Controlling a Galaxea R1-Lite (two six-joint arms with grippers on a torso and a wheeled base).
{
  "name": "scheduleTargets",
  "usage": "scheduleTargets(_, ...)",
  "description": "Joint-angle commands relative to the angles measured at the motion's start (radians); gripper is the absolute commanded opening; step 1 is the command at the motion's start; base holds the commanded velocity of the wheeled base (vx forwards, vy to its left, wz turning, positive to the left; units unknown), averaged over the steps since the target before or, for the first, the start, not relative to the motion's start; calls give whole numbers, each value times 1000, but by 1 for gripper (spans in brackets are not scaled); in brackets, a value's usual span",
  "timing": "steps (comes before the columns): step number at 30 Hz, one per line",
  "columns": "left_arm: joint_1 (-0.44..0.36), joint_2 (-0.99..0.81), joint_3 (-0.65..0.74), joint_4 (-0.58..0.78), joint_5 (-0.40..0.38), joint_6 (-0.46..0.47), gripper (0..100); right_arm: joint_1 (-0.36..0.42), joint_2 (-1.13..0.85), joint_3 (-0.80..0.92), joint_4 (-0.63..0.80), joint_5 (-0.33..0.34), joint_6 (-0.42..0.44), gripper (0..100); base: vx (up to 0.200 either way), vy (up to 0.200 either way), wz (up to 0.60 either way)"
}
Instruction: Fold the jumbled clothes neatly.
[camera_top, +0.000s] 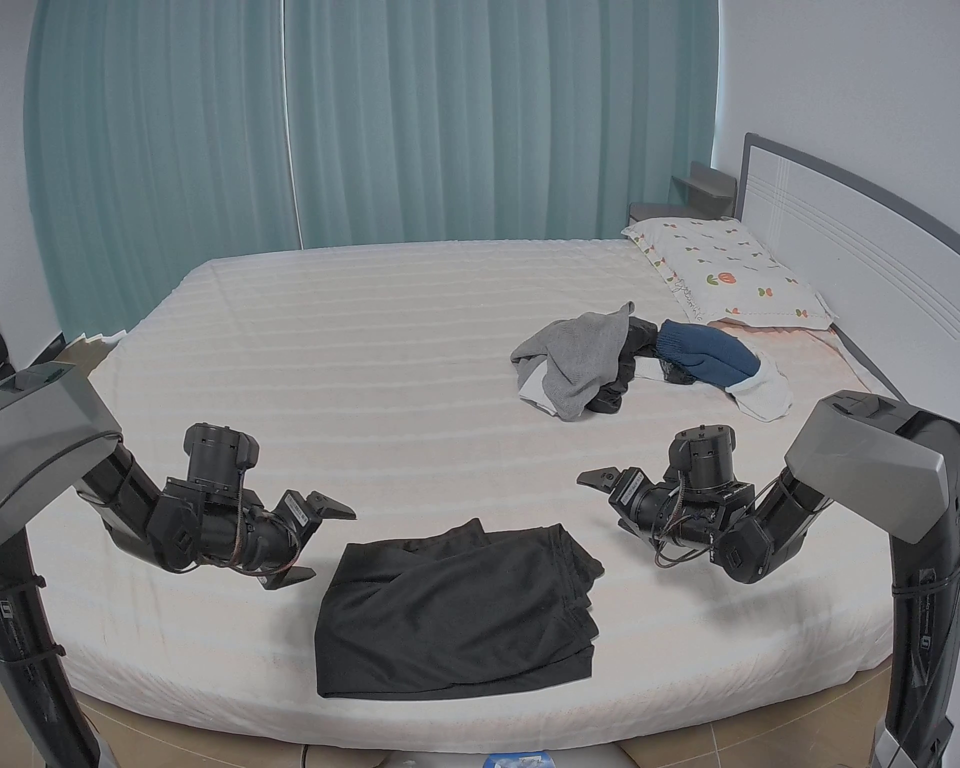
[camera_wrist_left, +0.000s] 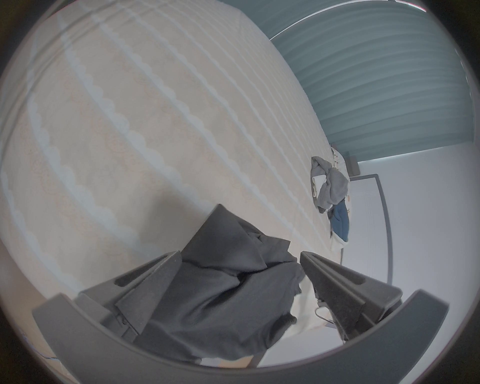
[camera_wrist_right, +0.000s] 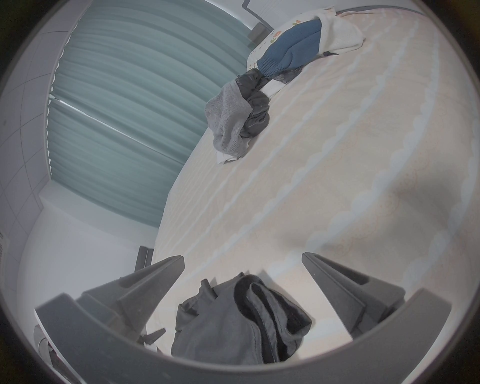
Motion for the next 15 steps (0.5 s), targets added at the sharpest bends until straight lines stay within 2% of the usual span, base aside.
scheduleTargets(1, -23, 98, -87, 2, 89, 25, 100, 15, 1, -1, 4, 35, -22, 100, 0, 0, 0)
scheduleTargets(3, -23, 109, -95, 0, 100, 34, 100, 15, -1, -3, 4, 41, -28, 100, 0, 0, 0)
scheduleTargets(7, -22, 178, -139, -3, 144, 156, 100, 33, 4, -15, 5, 57, -36, 100, 0, 0, 0)
scheduleTargets(9, -22, 178, -139, -3, 144, 156, 100, 33, 4, -15, 5, 57, -36, 100, 0, 0, 0)
scheduleTargets(10, -25, 209, -170, -1, 190, 192, 100, 44, -1, -15, 4, 57, -36, 100, 0, 0, 0)
scheduleTargets(15, -56, 210, -165, -1, 199, 199, 100, 53, -1, -18, 1, 58, -33, 100, 0, 0, 0)
